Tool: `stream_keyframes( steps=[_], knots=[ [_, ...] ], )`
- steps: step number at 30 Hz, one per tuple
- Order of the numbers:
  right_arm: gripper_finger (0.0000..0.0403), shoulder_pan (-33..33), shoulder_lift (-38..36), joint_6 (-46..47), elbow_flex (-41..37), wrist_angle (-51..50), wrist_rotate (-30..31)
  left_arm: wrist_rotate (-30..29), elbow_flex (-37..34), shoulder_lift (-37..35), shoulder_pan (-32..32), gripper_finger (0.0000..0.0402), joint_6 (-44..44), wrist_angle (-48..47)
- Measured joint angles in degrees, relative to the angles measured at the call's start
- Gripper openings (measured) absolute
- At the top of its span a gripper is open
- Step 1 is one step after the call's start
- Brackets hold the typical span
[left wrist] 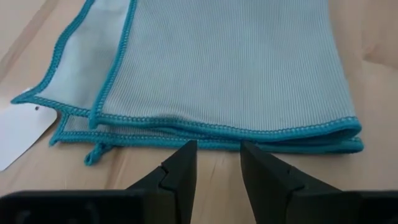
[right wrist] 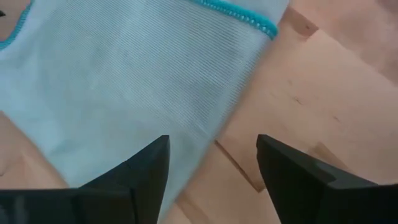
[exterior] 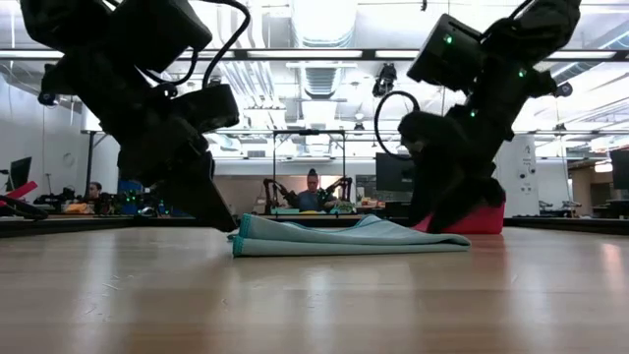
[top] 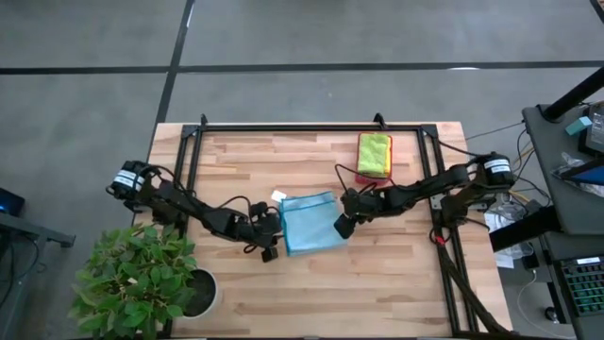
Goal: Fold microfiber towels
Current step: Fold the blue microfiber towel
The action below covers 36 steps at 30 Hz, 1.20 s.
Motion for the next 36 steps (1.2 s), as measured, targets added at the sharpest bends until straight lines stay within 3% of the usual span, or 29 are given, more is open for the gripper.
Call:
stream_keyframes(
  steps=[13,18,27,32,36],
  knots=[
    [0.0220,-0.2,6.6,-0.9,-0.2,13.6,-2.9,0.0,0.0,0.1,0.0,0.0109,0.0,-0.1],
    [0.0170,-0.4,6.2,-0.8,-0.3,13.8,-3.0,0.0,0.0,0.1,0.0,0.0109,-0.1,-0.1],
    [0.0021,-0.4,5.9,-1.7,-0.4,13.7,-2.8,0.0,-0.6,0.1,0.0,0.0109,-0.5,-0.1],
    [0.0015,-0.7,4.1,-1.7,-0.4,11.1,-3.8,0.0,-0.9,0.1,0.0,0.0109,-1.6,0.1],
    [0.0014,-1.3,1.2,-2.1,0.5,2.2,-4.0,-0.2,-1.0,0.2,0.0,0.0109,-1.5,1.8]
  ],
)
